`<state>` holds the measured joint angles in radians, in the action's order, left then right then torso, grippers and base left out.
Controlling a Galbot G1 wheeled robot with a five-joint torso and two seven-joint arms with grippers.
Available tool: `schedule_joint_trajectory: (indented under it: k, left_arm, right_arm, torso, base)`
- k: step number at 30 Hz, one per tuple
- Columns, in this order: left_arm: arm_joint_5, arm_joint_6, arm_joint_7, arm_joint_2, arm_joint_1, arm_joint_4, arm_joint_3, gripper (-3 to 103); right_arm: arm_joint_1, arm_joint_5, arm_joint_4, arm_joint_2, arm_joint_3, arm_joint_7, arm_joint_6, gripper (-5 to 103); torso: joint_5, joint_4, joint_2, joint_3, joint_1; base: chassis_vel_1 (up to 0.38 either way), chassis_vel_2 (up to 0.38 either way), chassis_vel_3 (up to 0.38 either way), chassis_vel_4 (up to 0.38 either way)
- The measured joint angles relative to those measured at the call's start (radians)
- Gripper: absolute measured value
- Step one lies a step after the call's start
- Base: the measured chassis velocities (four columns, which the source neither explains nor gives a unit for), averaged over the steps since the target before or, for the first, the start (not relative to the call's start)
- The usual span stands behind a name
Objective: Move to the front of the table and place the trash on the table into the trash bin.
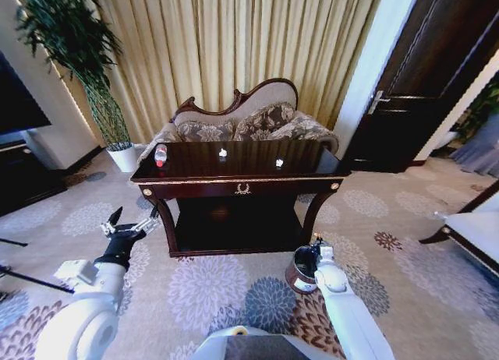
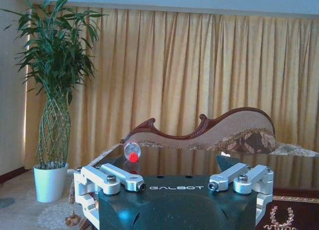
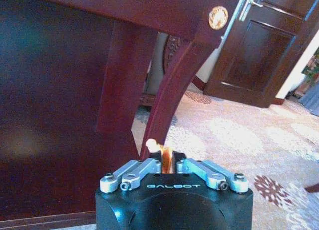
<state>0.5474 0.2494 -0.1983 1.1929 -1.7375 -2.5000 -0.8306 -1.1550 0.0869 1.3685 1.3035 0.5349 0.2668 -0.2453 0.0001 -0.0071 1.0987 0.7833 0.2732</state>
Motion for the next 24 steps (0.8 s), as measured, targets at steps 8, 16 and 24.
schedule_joint_trajectory:
  k: [8, 16, 24]
  left_arm:
    - [0.009, -0.004, -0.008, -0.005, 0.001, 0.0, -0.004, 100]
    - [0.015, -0.008, -0.018, -0.005, 0.0, 0.0, -0.012, 100]
    - [0.021, -0.009, -0.016, -0.011, 0.001, 0.001, -0.012, 100]
  right_arm:
    - [0.07, -0.004, -0.071, -0.001, -0.005, 0.04, 0.001, 38]
    - [-0.012, 0.097, 0.136, -0.025, 0.0, 0.033, 0.016, 71]
    - [-0.153, 0.245, 0.579, -0.061, -0.014, 0.003, 0.011, 96]
  torso:
    - [-0.0001, 0.0003, 0.0, 0.0, 0.0]
    - [-0.0002, 0.0002, 0.0, 0.0, 0.0]
    - [-0.0002, 0.0003, 0.0, 0.0, 0.0]
  base:
    - [0.0, 0.0, 0.0, 0.0]
    - [0.0, 0.0, 0.0, 0.0]
    - [0.0, 0.0, 0.0, 0.0]
